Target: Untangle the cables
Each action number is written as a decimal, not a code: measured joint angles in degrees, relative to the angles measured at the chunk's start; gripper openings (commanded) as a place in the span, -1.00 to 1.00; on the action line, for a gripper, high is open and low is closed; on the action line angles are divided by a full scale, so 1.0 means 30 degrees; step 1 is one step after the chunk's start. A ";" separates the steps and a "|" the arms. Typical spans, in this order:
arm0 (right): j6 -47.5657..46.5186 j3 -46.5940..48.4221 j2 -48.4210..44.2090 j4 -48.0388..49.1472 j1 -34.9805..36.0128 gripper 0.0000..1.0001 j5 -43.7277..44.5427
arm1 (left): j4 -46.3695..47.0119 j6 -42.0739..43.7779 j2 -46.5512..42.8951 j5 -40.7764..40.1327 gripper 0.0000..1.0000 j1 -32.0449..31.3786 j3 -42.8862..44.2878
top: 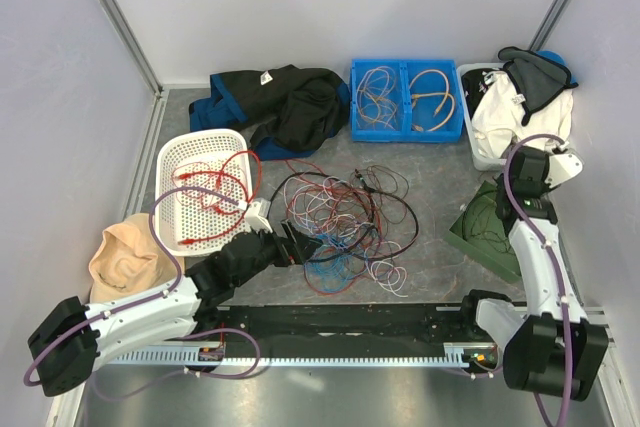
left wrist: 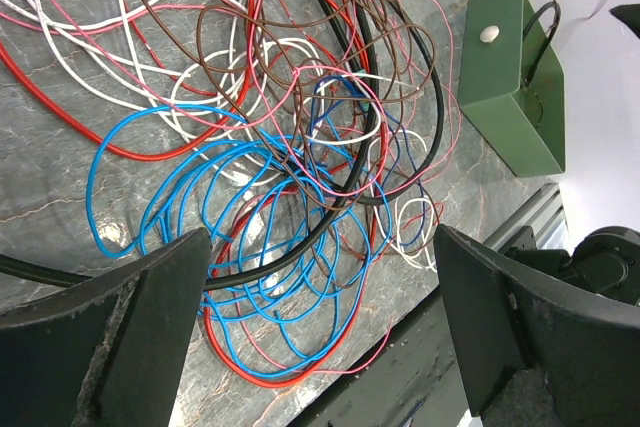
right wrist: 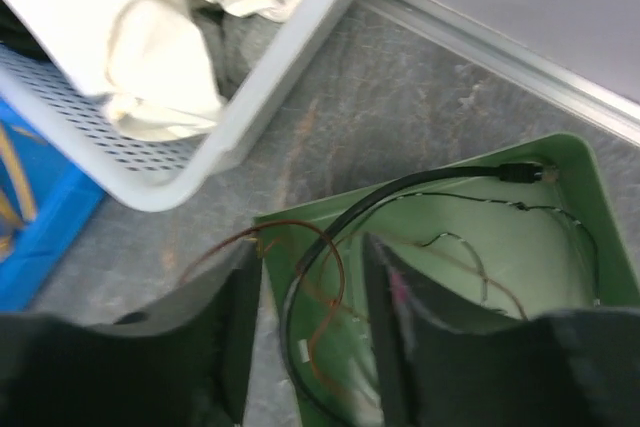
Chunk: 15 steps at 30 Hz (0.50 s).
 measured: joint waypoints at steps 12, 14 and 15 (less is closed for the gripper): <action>0.0860 0.0539 -0.5071 -0.0685 0.0787 0.35 -0.1042 | -0.0299 0.0000 0.0437 -0.0146 0.99 0.0000 0.0160; 0.0984 0.0627 -0.5355 -0.0787 0.1064 0.32 -0.1195 | -0.0408 0.0000 0.0452 -0.0146 0.99 0.0000 0.0262; 0.1100 0.0612 -0.5493 -0.0867 0.1086 0.30 -0.1406 | -0.0415 0.0000 0.0474 -0.0153 0.99 0.0000 0.0306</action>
